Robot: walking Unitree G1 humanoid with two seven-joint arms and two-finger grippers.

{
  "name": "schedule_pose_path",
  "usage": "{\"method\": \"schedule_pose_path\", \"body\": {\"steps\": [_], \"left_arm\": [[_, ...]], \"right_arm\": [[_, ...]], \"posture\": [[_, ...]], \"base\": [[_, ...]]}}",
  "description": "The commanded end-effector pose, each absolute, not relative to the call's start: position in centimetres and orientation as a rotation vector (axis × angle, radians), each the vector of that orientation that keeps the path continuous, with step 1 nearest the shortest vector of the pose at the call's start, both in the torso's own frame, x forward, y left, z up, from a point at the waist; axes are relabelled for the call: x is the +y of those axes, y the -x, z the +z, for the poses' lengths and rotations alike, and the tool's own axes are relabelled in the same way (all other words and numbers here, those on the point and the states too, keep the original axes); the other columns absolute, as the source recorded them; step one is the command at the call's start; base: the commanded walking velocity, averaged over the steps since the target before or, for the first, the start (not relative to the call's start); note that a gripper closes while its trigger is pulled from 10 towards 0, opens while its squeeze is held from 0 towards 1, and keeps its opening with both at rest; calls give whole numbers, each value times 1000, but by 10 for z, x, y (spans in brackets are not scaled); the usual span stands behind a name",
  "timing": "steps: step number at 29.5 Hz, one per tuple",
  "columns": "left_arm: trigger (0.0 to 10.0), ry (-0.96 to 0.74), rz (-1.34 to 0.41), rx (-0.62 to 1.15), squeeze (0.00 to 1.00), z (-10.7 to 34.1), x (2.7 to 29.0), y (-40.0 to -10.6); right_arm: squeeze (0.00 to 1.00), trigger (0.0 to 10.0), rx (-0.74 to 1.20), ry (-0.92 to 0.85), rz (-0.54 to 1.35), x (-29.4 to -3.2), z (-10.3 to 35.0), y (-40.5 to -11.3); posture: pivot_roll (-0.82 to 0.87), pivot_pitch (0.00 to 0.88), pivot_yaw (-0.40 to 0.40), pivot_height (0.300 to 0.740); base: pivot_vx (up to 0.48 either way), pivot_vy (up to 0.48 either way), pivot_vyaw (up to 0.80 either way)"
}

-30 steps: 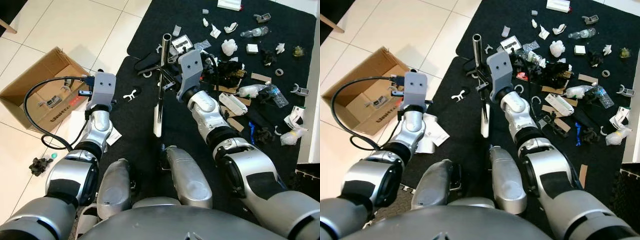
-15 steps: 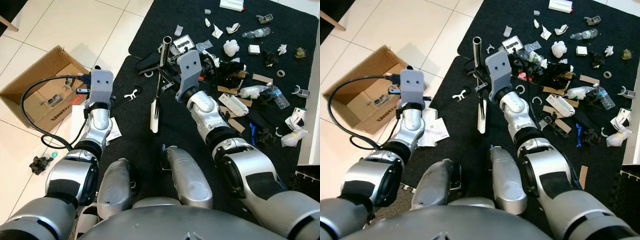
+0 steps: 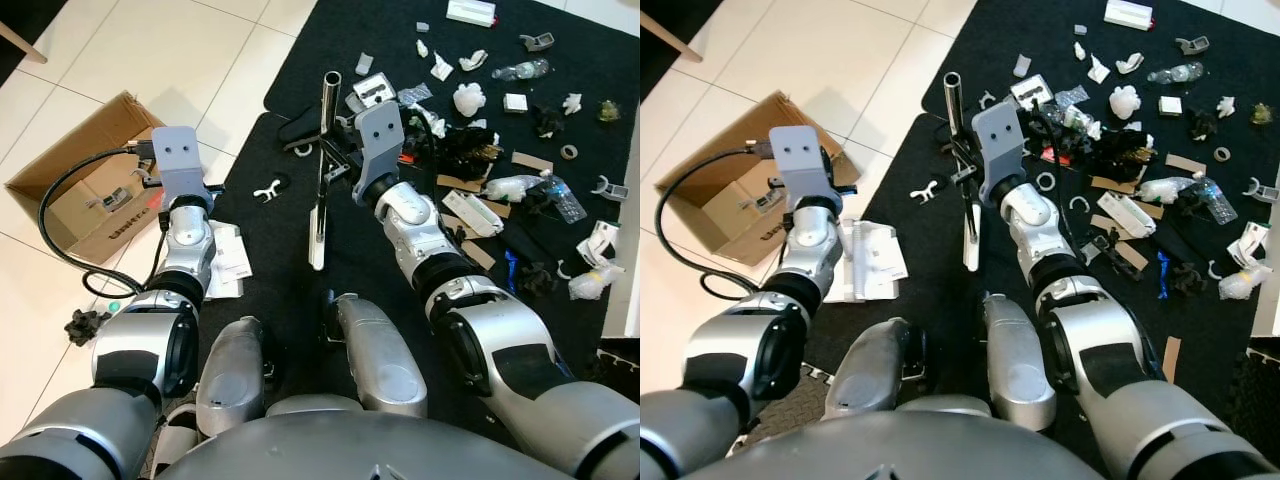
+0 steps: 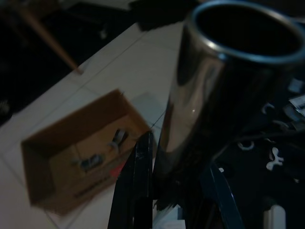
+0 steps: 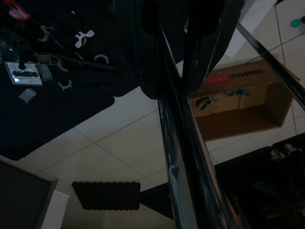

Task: Sweep floor

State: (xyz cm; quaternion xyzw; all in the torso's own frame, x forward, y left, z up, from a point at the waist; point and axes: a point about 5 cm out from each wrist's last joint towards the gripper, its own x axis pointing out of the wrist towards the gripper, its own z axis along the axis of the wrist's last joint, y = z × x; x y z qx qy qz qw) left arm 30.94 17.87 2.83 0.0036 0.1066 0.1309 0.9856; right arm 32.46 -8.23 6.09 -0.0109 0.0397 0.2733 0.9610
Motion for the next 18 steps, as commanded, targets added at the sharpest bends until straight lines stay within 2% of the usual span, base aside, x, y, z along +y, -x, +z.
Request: {"method": "schedule_pose_path", "body": {"steps": [1,9,18], "left_arm": [[10000,116,223,243,0,25,158,-310],[10000,86,209,165,0,38,155,-318],[10000,212,168,211,0,36,150,-321]], "right_arm": [[0,10000,46,25,558,-81,66,-326],[0,10000,47,23,560,-80,66,-326],[0,10000,49,23,560,-79,65,-326]], "posture": [[-14,103,9,740],[-14,103,9,740],[-14,104,9,740]], "base": [[0,0,0],[0,0,0],[0,0,0]]}}
